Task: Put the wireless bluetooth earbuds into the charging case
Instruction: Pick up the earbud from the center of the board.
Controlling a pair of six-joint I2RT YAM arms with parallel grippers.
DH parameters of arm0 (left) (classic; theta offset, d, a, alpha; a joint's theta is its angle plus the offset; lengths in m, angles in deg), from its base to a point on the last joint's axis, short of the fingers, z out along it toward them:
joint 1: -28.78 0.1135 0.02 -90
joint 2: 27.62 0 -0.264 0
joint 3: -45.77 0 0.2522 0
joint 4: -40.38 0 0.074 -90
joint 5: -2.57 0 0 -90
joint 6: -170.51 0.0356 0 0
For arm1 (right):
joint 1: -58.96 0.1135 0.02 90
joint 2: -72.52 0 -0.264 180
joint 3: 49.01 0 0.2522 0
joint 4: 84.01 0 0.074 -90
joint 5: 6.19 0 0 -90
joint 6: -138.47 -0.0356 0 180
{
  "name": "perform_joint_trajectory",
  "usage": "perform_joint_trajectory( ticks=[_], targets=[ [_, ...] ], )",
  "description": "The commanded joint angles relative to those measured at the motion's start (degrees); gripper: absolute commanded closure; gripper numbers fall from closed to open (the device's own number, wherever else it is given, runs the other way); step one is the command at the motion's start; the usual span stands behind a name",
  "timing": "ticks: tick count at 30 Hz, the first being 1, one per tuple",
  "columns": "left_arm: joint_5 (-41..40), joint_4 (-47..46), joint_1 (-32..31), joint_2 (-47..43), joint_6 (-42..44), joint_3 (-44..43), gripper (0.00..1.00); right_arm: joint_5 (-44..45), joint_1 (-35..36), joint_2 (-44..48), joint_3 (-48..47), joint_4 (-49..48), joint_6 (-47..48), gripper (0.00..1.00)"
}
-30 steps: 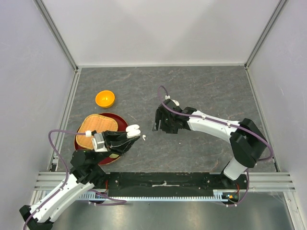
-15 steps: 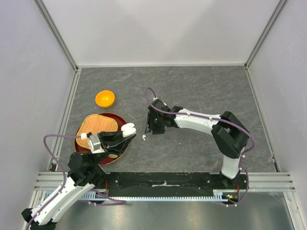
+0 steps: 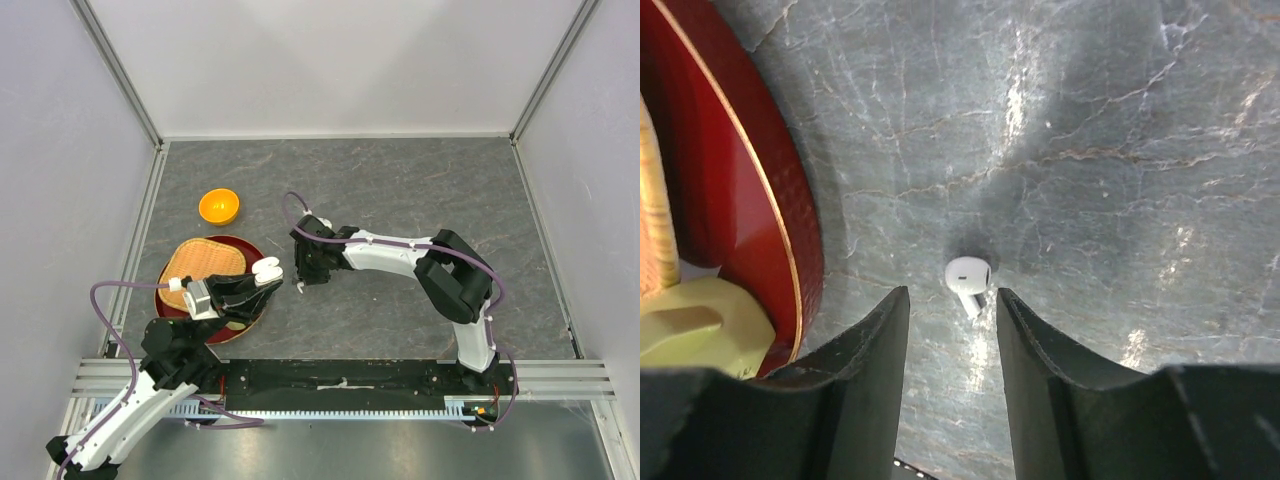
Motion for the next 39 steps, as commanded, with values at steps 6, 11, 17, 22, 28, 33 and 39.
perform_joint_trajectory(
  ticks=[6,11,17,22,28,33,39],
  targets=[
    [-1.1,0.1,0.0,-1.2,2.5,-1.8,0.98,6.7,1.1,-3.7,-5.9,3.5,0.7,0.53],
    [-1.1,0.1,0.1,-1.2,2.5,-1.8,0.98,7.1,1.7,-4.7,-7.1,4.5,1.0,0.54],
    [-1.2,0.1,0.0,-1.2,2.2,-1.6,0.98,10.5,3.1,-4.9,-7.6,6.3,1.5,0.56],
    [-1.2,0.0,0.0,-1.1,2.1,-1.4,0.98,12.4,3.9,-5.5,-8.2,7.6,1.8,0.57],
    [-1.2,-0.2,0.1,-0.7,2.1,-1.5,0.98,12.5,4.0,-6.5,-8.6,7.8,2.0,0.64],
    [-1.2,-0.2,0.1,-0.8,2.0,-1.5,0.98,12.9,3.9,-6.6,-8.1,7.8,2.0,0.70],
    [-1.2,-0.1,0.0,-1.0,1.7,-1.4,0.98,15.6,3.8,-2.9,-4.1,7.8,1.6,0.76]
  ],
)
